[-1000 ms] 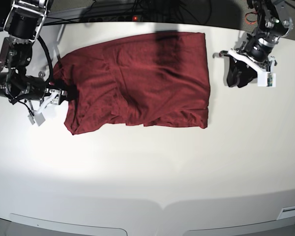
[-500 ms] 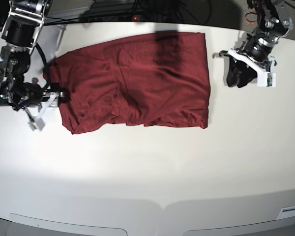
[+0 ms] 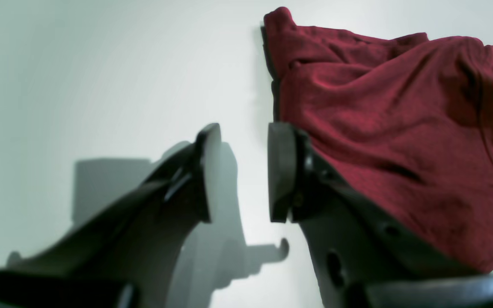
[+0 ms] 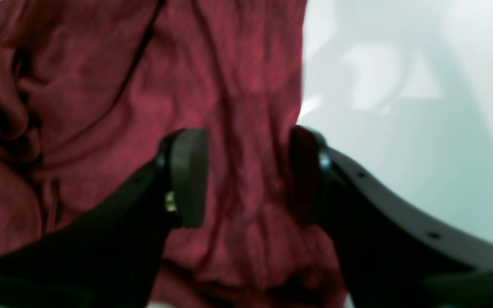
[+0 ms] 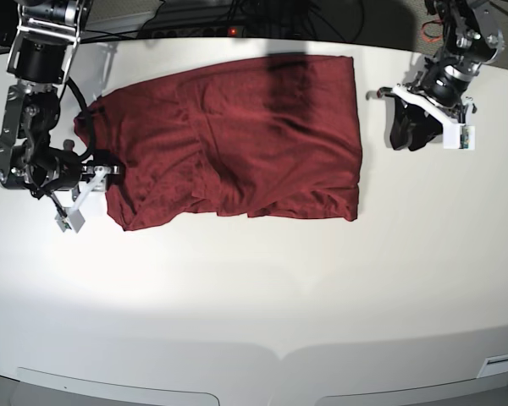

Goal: Fold the T-shirt properly
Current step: 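Grasp the shirt end with the right gripper and pull it straight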

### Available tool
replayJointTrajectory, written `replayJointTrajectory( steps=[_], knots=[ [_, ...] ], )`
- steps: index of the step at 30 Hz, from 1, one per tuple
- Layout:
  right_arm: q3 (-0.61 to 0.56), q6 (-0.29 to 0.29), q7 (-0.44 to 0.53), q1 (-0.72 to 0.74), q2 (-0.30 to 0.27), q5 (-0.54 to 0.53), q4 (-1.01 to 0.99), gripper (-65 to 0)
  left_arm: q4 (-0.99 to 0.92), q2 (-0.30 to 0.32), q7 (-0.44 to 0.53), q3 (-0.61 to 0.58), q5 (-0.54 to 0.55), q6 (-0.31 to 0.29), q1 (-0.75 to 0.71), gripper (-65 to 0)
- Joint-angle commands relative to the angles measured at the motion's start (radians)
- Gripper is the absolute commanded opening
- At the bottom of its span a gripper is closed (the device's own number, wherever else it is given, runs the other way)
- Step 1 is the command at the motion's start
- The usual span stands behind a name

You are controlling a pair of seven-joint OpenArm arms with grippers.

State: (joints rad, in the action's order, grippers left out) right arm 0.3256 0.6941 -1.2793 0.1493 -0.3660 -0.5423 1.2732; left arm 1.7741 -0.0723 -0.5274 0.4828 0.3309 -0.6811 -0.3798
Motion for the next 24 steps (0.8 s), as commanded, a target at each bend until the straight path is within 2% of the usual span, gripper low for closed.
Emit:
replayJointTrajectory(
  steps=[1,4,9,13,18,20,24],
  knots=[
    [0.001,0.004,-0.028,0.014,-0.013,-0.027,0.011,-36.5,0.019,0.004,0.026,0.001,0.018,-0.008,0.003,-46.7],
    [0.001,0.004,-0.084,0.014,-0.014,-0.075,0.011,-36.5,0.019,0.004,0.027,0.001,0.018,-0.008,0.003,-46.7],
    [0.001,0.004,-0.095,0.014,-0.013,-0.113,0.011,-36.9,0.019,0.004,0.027,0.001,0.018,-0.008,0.003,-46.7],
    [0.001,0.004,-0.091,0.014,-0.013,-0.12,0.011,-48.8,0.019,0.004,0.027,0.001,0.018,-0.008,0.003,-46.7],
    [0.001,0.004,0.019,-0.004,-0.013,-0.054,0.011,-65.0,0.019,0.004,0.026,0.001,0.018,-0.008,0.003,-46.7],
    [0.001,0.004,0.079,-0.014,-0.014,-0.032,0.011,-65.0,0.019,0.004,0.026,0.001,0.018,-0.008,0.003,-46.7],
    [0.028,0.004,0.141,-0.006,-0.014,-0.042,0.011,-65.0,0.019,0.004,0.023,0.001,0.018,-0.008,0.003,-46.7]
  ],
)
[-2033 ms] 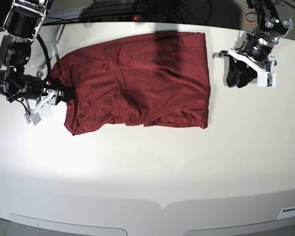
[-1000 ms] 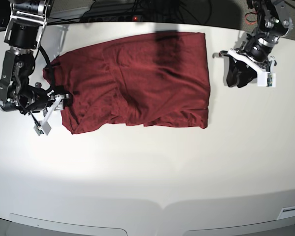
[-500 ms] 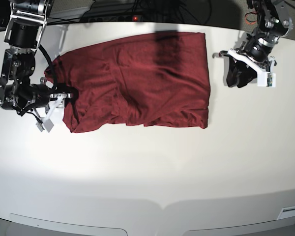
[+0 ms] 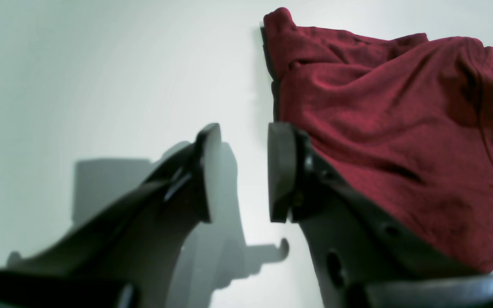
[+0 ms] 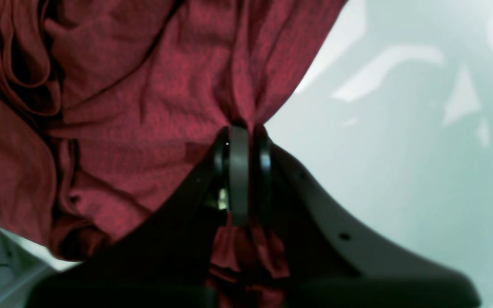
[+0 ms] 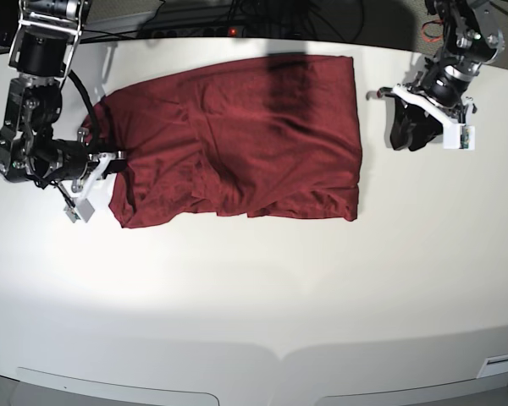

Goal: Fold the T-shirt properly
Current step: 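Grasp the shirt end with the right gripper and pull it straight, then fold the held shirt end over toward the left gripper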

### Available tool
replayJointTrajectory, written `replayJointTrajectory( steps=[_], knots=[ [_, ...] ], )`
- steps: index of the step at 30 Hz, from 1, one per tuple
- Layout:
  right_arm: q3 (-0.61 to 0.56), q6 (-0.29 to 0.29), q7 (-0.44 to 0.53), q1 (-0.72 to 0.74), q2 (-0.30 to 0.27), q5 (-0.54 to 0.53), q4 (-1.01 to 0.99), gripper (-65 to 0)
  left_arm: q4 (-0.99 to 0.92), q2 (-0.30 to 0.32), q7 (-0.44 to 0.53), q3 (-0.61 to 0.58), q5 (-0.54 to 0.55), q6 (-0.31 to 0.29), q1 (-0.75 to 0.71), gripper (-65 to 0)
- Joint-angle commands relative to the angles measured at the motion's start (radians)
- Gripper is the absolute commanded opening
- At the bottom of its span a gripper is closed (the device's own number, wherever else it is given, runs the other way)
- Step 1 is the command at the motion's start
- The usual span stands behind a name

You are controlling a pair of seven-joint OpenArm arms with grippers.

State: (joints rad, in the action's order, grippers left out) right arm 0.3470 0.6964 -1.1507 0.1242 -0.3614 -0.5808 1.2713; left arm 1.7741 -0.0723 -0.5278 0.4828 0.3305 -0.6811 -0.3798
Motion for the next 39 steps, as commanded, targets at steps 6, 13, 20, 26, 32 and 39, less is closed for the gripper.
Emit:
replayJointTrajectory(
  steps=[6,13,20,26,32,39],
  knots=[
    [0.074,0.002,0.017,0.045,-0.019,-0.013,0.014,-65.0,0.019,0.004,0.019,0.001,0.018,-0.008,0.003,-46.7],
    [0.072,0.002,-0.112,0.044,-0.012,-0.323,0.019,-65.0,0.019,0.004,0.019,0.001,-0.009,-0.008,0.003,-46.7],
    [0.072,0.002,-0.246,0.035,0.127,-0.512,0.135,-65.0,0.019,0.004,0.02,0.001,-0.034,-0.008,0.003,-46.7],
    [0.066,0.002,-0.246,0.013,0.309,-0.511,0.223,-65.0,0.019,0.004,0.019,0.001,-0.035,-0.008,0.002,-46.7],
    [0.005,0.002,-0.246,0.006,0.423,-0.489,0.223,-65.0,0.019,0.004,0.019,0.001,-0.035,-0.008,0.0,-46.7],
    [-0.076,0.002,-0.246,0.005,0.519,-0.462,0.223,-65.0,0.019,0.004,0.021,0.001,-0.044,-0.012,-0.022,-46.7]
  ],
)
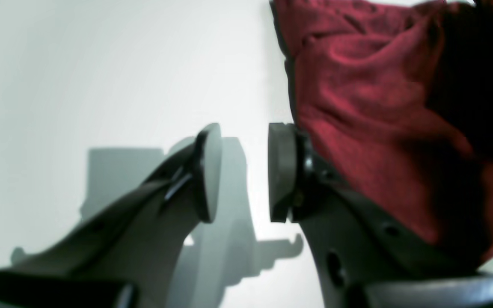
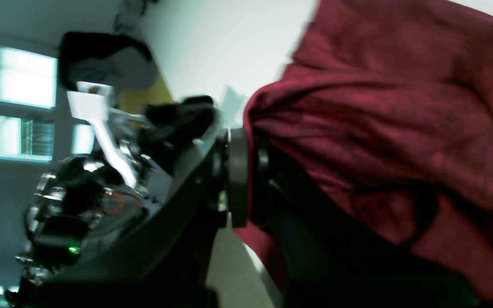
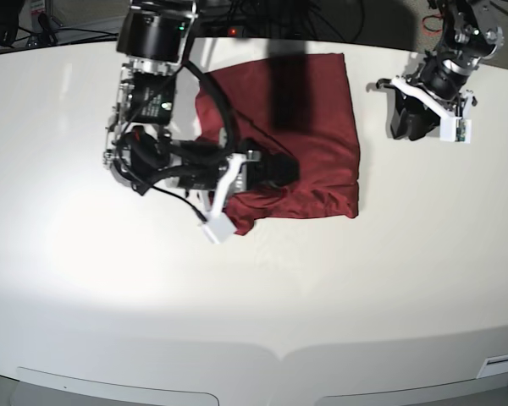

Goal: Fold the T-shirt properly
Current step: 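Fold the held shirt end over toward the left gripper, then press the folded shirt down with both grippers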

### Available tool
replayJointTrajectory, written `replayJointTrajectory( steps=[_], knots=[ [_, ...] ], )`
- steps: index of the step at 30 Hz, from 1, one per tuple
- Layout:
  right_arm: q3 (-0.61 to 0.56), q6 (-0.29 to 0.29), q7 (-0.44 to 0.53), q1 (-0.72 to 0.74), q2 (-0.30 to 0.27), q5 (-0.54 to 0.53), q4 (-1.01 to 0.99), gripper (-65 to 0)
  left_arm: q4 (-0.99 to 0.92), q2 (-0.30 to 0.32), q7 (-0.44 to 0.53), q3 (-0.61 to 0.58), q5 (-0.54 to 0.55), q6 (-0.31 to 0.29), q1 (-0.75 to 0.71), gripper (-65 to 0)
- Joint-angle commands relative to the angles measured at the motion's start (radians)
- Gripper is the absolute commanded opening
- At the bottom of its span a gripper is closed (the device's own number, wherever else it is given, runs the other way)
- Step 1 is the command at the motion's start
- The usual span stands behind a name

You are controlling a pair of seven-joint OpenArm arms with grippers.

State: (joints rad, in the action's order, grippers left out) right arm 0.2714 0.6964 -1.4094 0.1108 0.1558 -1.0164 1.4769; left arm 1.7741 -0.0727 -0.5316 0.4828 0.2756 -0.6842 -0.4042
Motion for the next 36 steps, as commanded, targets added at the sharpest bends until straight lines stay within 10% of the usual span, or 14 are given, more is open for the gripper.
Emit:
replayJointTrajectory(
  steps=[1,15,22,36],
  knots=[
    [-0.008,0.002,0.013,0.018,0.001,-0.016,0.017,-65.0,0.019,0.004,0.026,0.001,0.002,-0.009,0.002,-46.7],
    [-0.286,0.002,0.063,-0.034,0.001,0.031,0.016,-65.0,-0.075,0.004,0.03,-0.063,-0.013,-0.009,-0.001,-46.7],
    [-0.389,0.002,0.359,-0.043,0.001,0.364,0.015,-65.0,-0.075,0.004,0.033,-0.192,-0.032,-0.009,-0.033,-46.7],
    [-0.609,0.002,0.541,-0.045,0.001,0.438,0.015,-65.0,-0.075,0.004,0.061,-0.224,-0.093,-0.009,-0.034,-46.7]
  ],
)
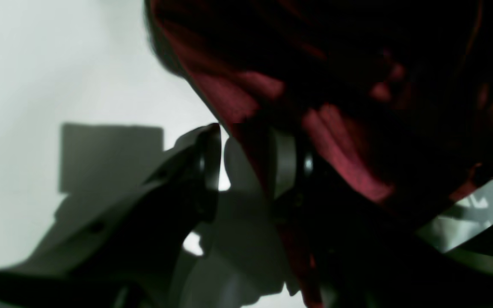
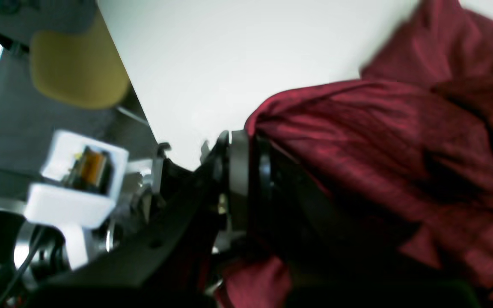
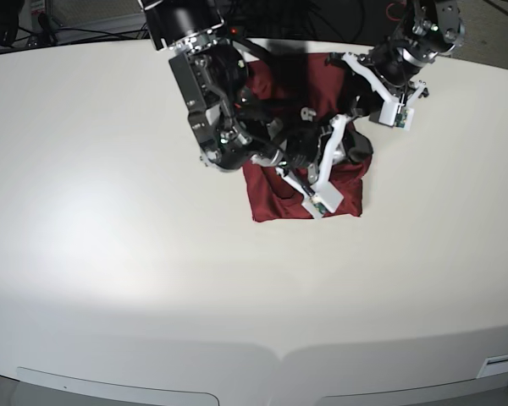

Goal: Fold the T-shirt properly
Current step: 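Press the folded shirt down with both grippers, then open both grippers and withdraw them from the folded shirt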

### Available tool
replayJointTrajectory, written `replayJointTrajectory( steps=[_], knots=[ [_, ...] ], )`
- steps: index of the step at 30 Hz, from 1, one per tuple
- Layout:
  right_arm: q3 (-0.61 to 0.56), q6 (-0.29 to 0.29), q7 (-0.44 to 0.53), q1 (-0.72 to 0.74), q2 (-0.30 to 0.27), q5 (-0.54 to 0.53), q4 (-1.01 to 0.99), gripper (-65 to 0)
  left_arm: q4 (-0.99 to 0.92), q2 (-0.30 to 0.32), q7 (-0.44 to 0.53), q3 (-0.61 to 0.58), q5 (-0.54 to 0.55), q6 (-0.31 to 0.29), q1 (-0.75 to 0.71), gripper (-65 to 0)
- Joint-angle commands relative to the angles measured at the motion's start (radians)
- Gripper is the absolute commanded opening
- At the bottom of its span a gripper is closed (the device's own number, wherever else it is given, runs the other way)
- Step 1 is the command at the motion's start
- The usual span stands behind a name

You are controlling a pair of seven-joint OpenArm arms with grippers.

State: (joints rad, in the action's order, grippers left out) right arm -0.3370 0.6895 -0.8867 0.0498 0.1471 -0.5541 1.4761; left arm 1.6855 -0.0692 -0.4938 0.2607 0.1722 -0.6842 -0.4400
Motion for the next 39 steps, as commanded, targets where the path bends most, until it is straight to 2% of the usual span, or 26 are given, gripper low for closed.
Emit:
replayJointTrajectory(
  steps=[1,8,10,12,18,23,26,31,34,37,39],
  knots=[
    [-0.009,0.009,0.031,0.016,0.01,0.0,0.014,-65.0,0.014,0.001,0.023,-0.002,0.011,-0.009,0.002,-46.7],
    [-0.037,0.009,0.042,0.016,0.01,-0.003,-0.033,-65.0,0.014,0.001,0.023,0.0,0.011,-0.009,0.002,-46.7],
    [-0.047,0.009,0.042,0.016,0.01,-0.042,-0.033,-52.6,0.014,0.004,0.023,0.0,0.011,-0.008,0.002,-46.7],
    [-0.059,0.009,0.04,0.016,0.01,-0.118,-0.033,-45.2,0.015,0.007,0.022,0.0,0.011,-0.008,0.002,-46.7],
    [-0.093,0.009,0.034,0.032,0.01,-0.305,-0.033,-44.7,0.017,0.052,0.02,0.002,0.011,-0.008,0.002,-46.7],
    [-0.08,0.009,0.014,0.099,0.01,-0.314,-0.033,-44.8,0.029,0.109,0.019,0.002,0.046,-0.005,0.002,-46.7],
    [-0.041,0.009,-0.069,0.164,0.01,-0.314,-0.032,-44.8,0.08,0.143,0.019,0.002,0.142,-0.005,-0.01,-46.7],
    [0.079,0.009,-0.296,0.277,0.01,-0.309,-0.032,-44.8,0.203,0.154,0.011,-0.002,0.285,-0.006,-0.023,-46.7],
    [0.153,0.009,-0.332,0.316,0.008,-0.308,-0.032,-44.8,0.229,0.15,0.009,-0.008,0.32,-0.005,-0.022,-46.7],
    [0.224,0.009,-0.33,0.324,-0.058,-0.304,-0.032,-44.8,0.229,0.15,0.008,-0.059,0.325,-0.008,-0.023,-44.5],
    [0.26,0.009,-0.33,0.323,-0.115,-0.298,-0.032,-44.8,0.229,0.15,0.01,-0.114,0.325,-0.008,-0.019,-40.7]
  ],
)
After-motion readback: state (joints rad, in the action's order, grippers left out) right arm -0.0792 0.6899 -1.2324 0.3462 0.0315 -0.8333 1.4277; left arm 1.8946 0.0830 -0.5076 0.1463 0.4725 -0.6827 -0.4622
